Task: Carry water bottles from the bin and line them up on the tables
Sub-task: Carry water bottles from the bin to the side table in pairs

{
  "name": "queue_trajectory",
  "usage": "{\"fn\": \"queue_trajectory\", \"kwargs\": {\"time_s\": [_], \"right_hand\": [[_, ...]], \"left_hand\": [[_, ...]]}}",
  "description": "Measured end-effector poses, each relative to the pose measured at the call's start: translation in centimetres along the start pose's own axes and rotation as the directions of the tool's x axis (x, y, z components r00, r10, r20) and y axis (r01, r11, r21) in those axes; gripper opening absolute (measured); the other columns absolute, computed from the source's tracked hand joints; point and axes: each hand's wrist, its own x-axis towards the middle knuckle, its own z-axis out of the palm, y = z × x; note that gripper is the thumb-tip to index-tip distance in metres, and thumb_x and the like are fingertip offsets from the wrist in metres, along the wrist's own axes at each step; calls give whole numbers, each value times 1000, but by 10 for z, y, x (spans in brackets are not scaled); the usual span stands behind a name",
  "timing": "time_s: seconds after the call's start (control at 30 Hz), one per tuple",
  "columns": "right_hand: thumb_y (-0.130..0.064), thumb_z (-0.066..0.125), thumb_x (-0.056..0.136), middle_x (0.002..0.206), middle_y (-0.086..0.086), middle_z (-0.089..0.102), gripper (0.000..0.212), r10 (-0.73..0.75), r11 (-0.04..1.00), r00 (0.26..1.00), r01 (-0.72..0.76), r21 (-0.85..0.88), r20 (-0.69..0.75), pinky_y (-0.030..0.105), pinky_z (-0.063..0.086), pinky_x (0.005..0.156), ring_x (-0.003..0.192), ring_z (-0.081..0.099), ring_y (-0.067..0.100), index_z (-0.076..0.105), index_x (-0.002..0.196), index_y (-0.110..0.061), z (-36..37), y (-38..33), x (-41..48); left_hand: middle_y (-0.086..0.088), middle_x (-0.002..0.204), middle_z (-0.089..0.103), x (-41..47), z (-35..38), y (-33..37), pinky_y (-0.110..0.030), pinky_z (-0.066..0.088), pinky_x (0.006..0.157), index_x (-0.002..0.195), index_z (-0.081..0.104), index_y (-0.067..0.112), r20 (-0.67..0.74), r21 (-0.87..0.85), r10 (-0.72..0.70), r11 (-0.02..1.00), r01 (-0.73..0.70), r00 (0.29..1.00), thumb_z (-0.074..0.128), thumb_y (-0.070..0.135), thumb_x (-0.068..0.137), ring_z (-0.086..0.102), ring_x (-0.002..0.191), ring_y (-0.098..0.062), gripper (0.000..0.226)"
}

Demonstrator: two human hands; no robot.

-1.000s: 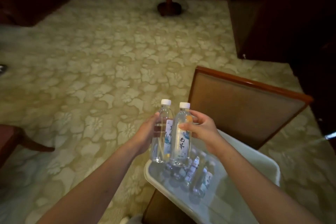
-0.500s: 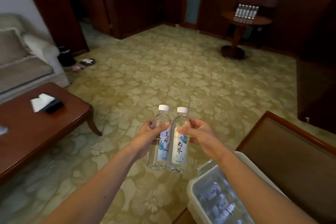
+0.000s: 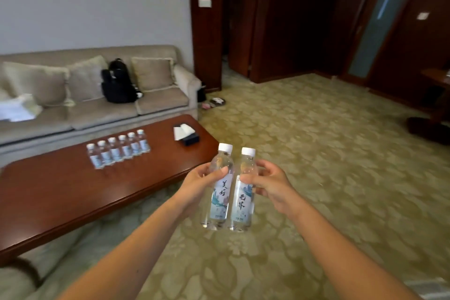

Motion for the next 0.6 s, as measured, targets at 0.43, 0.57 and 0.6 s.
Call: {"fn": "queue_trajectory", "kwargs": {"time_s": [0.43,0.57,0.6], "right_hand": [[-9,89,65,109,5,74,58,38,990,878,32,-137,478,41,58,87,101,71,23,61,115,-16,286,-24,35],[-7,88,66,113,7,70,56,68,979,780,66,-191,622,40,59,84,103,69,23,62,115,-17,364,-27,46],[-5,88,66,114,7,69,56,79,978,754,69,-199,652,39,60,82,103,69,22,62,115,-16,384,-27,49]], "left_hand": [[-4,97,77,-142,-231,37,-22,52,77,105,74,13,-495,126,73,992,-12,866,73,34,82,73,91,-16,31],[-1,91,78,-178,-280,36,-13,52,65,99,74,15,-632,105,69,994,-2,772,73,27,85,73,81,-8,19],[0,90,78,-186,-293,36,-12,51,62,98,74,15,-665,98,66,995,0,744,73,27,85,73,78,-7,17]]}}
